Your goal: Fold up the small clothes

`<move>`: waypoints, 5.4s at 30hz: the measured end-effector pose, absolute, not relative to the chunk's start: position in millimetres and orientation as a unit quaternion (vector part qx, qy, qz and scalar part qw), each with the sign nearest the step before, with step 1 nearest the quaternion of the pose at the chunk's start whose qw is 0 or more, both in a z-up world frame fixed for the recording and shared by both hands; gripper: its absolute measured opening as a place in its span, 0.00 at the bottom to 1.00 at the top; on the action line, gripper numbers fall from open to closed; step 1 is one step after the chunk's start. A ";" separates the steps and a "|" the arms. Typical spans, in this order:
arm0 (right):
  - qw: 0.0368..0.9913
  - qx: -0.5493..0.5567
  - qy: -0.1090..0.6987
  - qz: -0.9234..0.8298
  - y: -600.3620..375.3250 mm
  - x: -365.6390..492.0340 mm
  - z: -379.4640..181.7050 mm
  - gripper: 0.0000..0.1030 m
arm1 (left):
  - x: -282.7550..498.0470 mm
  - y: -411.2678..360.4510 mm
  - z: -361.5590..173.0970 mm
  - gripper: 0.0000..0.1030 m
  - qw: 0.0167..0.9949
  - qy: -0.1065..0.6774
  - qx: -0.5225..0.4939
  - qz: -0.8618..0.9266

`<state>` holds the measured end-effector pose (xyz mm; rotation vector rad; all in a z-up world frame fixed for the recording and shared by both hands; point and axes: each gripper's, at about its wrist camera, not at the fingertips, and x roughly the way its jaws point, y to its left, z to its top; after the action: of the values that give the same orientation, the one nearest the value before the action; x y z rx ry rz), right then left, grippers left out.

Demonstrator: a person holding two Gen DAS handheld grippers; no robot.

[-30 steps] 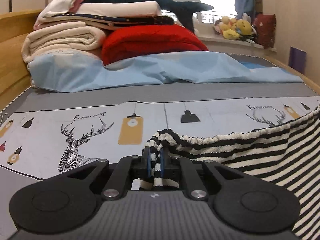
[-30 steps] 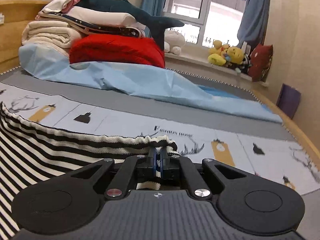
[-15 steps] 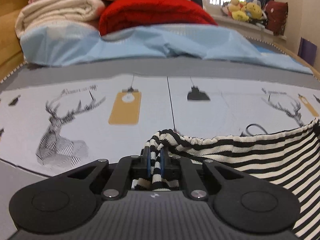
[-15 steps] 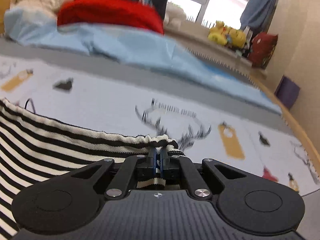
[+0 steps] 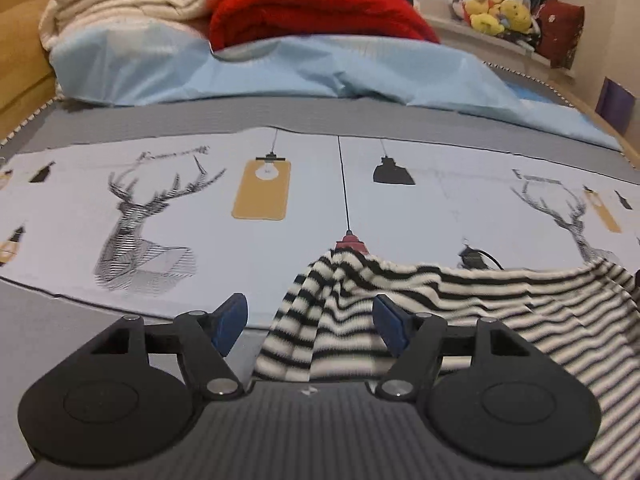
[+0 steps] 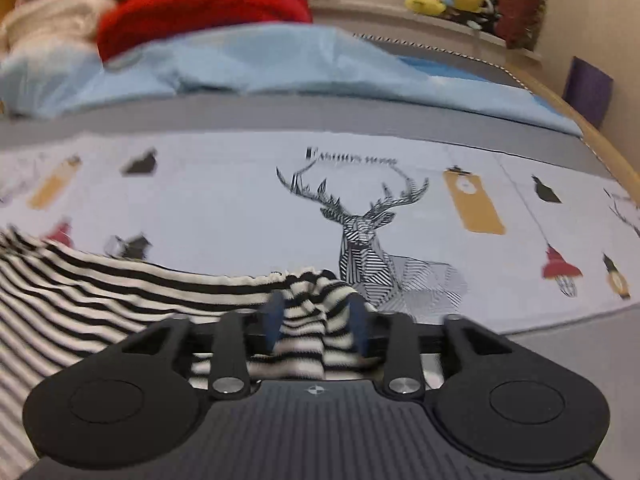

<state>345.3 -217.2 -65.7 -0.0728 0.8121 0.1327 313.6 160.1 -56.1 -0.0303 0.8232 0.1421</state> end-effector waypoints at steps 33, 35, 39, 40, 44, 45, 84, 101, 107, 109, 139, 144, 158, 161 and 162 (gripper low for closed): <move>0.843 0.041 0.536 0.034 -324.5 179.1 -73.3 0.45 | 178.9 200.2 -83.8 0.70 0.808 0.575 -0.108 0.071; 0.842 0.039 0.536 0.035 -324.6 180.4 -73.9 0.46 | 181.7 198.9 -86.2 0.70 0.805 0.580 -0.103 0.071; 0.841 0.032 0.538 0.037 -322.4 182.6 -75.6 0.46 | 186.8 196.1 -90.6 0.70 0.800 0.589 -0.092 0.068; 0.841 0.031 0.539 0.037 -321.5 182.3 -75.9 0.46 | 187.7 195.5 -91.4 0.70 0.799 0.591 -0.091 0.068; 0.840 0.031 0.540 0.037 -321.2 182.4 -76.5 0.46 | 189.9 195.6 -93.4 0.67 0.795 0.596 -0.090 0.067; 0.840 0.031 0.540 0.037 -321.1 182.2 -76.5 0.46 | 190.0 195.5 -94.1 0.64 0.794 0.597 -0.090 0.065; 0.899 0.046 0.434 0.043 -345.4 169.5 -39.0 0.02 | 189.7 139.1 -52.2 0.12 0.850 0.508 -0.100 -0.092; 0.827 -0.068 0.552 0.082 -297.8 191.3 -87.6 0.02 | 227.1 101.0 -95.2 0.18 0.807 0.587 -0.032 -0.046; 0.865 -0.048 0.490 0.099 -286.0 190.8 -59.8 0.03 | 224.2 100.3 -60.2 0.43 0.851 0.513 -0.083 -0.071; 0.880 -0.032 0.457 0.123 -278.7 189.3 -48.4 0.03 | 223.4 89.0 -54.0 0.59 0.859 0.494 -0.085 -0.100; 0.815 -0.129 0.545 0.147 -238.7 205.1 -88.3 0.14 | 261.6 70.9 -81.3 0.37 0.856 0.518 -0.011 0.004; 0.815 -0.133 0.544 0.150 -237.8 204.6 -88.1 0.14 | 270.9 69.5 -79.7 0.37 0.863 0.505 -0.026 0.008; 0.836 -0.077 0.530 0.118 -268.0 200.3 -76.5 0.15 | 270.5 36.3 -71.4 0.39 0.878 0.475 -0.001 -0.058; 0.839 -0.067 0.534 0.077 -284.1 202.9 -81.4 0.15 | 268.8 17.1 -72.2 0.39 0.871 0.478 -0.004 -0.115; 0.836 -0.067 0.541 0.065 -288.7 204.6 -84.1 0.15 | 268.2 11.7 -73.2 0.39 0.868 0.479 -0.001 -0.126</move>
<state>204.6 -288.7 -84.1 -0.1409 1.1444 0.1378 268.2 11.7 -73.2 -0.0016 1.0031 -0.2643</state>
